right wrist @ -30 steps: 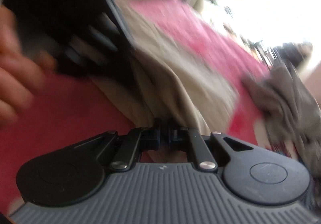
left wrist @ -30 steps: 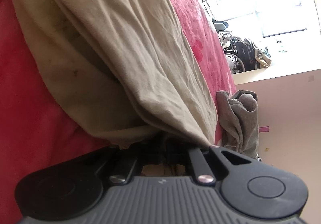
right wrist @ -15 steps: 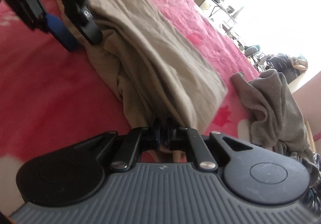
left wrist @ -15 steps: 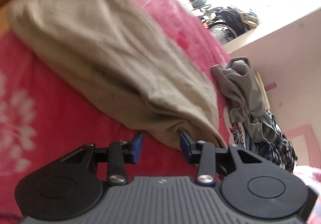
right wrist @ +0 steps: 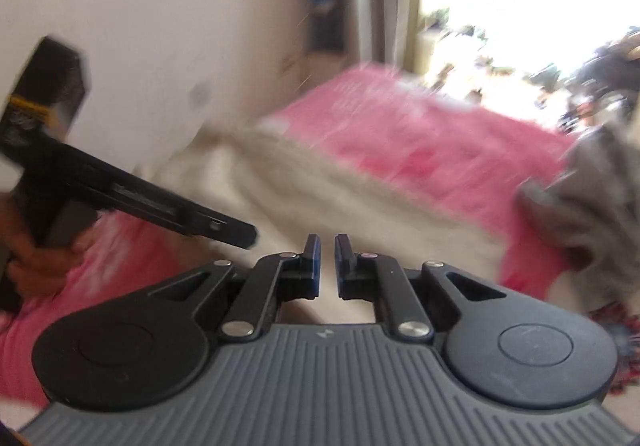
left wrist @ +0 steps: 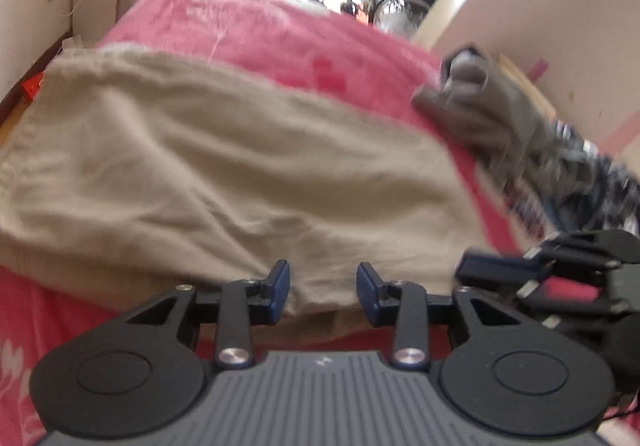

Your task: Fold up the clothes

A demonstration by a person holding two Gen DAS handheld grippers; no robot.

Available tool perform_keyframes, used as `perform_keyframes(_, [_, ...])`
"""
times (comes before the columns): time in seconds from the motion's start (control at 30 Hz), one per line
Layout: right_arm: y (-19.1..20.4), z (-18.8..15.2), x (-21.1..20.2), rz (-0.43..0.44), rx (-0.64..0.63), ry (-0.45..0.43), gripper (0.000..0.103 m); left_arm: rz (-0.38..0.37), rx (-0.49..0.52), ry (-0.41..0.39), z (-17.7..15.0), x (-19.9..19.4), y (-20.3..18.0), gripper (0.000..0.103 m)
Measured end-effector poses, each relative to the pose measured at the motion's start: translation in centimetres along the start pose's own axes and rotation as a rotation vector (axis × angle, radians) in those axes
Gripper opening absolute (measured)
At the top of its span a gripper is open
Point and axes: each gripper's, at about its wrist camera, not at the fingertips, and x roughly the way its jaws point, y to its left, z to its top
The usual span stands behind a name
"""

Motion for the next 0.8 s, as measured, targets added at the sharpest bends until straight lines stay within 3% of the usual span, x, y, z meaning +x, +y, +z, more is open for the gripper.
perform_keyframes(0.07, [1.2,-2.6,2.5,0.013,-0.063,0.160,0.007,0.002,0.022,0.001,-0.5,0.2,0.1,0.034])
perform_keyframes(0.1, [1.4,-4.3,3.5,0.010,-0.070,0.193,0.007,0.003,0.026,0.000,-0.5,0.3,0.1,0.034])
perform_keyframes(0.17, [1.7,-5.9,3.6,0.008,-0.095,0.140,0.007,0.009,0.043,0.001,-0.5,0.4,0.0,0.034])
perform_keyframes(0.37, [1.9,-3.1,2.3,0.023,-0.147,0.171,0.007,0.038,0.107,0.026,-1.2,-0.1,-0.5,0.034])
perform_keyframes(0.5, [1.7,-0.9,0.0,0.045,-0.010,0.019,0.007,0.066,0.100,0.039,-1.6,-0.5,-0.6,0.034])
perform_keyframes(0.57, [1.2,-0.9,1.5,0.032,0.091,0.014,0.008,0.083,0.081,0.022,-1.3,-1.3,-0.8,0.034])
perform_keyframes(0.67, [1.4,-4.9,4.9,0.033,0.154,0.064,0.007,0.104,0.055,-0.021,-0.9,-3.0,-1.2,0.034])
perform_keyframes(0.8, [2.8,-4.6,2.8,-0.013,0.118,0.027,0.008,0.066,0.011,-0.097,-0.3,-5.0,-1.5,0.038])
